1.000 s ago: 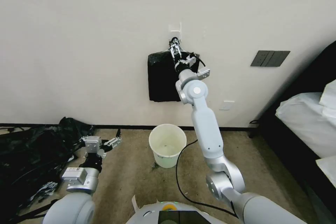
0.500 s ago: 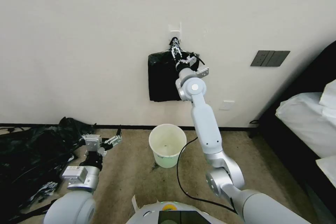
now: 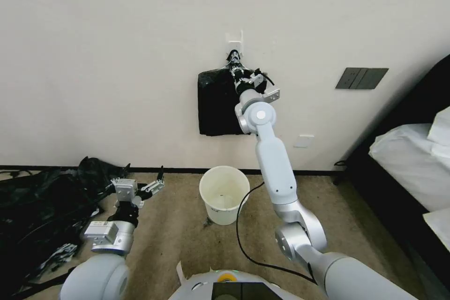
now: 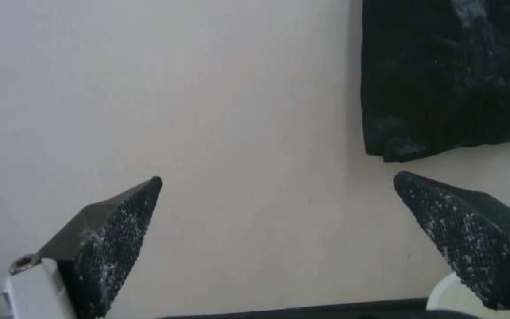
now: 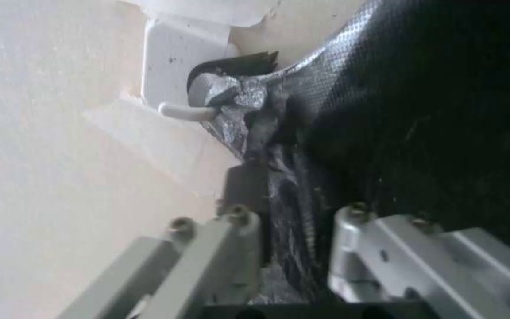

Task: Place a trash bag onto the trash bin.

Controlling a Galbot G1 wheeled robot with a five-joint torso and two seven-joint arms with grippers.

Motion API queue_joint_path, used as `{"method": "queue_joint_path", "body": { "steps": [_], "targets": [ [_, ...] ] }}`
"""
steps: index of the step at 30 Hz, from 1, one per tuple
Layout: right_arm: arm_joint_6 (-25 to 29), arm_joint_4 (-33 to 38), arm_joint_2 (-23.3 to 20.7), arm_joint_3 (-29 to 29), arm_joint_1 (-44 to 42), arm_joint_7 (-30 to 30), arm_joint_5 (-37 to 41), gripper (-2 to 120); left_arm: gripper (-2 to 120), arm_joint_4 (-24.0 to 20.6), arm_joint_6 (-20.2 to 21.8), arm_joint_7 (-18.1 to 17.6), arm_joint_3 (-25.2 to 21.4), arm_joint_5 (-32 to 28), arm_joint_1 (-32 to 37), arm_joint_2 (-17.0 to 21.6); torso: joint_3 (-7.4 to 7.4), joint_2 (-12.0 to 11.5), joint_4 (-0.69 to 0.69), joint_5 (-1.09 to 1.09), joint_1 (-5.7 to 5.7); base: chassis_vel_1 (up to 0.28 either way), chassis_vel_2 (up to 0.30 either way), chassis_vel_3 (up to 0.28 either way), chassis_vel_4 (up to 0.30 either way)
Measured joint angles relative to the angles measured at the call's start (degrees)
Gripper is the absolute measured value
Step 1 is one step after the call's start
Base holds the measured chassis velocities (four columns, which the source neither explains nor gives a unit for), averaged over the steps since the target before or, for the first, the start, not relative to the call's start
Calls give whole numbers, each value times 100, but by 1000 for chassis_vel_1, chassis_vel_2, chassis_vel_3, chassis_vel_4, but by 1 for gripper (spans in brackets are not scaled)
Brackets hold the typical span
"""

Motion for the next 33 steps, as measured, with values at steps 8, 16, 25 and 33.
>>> {"method": "queue_joint_path", "body": {
  "steps": [8,16,25,33],
  "targets": [
    [2,262,-10,-32,-20,395,464,0,100,0,-14,3,6,3,-5,-25,0,0,0,0,0,0,0,0,0],
    [18,797,-289,-202,-320,854,868,0,100,0,-23,6,16,5,-40,-57,0,0,1,0,0,0,0,0,0],
    [0,1427,-1029,-393,-1025,927,1204,0,100,16,-45,12,36,6,-130,-63,0,0,0,1,0,0,0,0,0],
    [-42,2025,-1442,-432,-1862,921,1321,0,100,82,-161,30,52,5,-176,-60,0,0,0,1,0,0,0,0,0]
  ]
}}
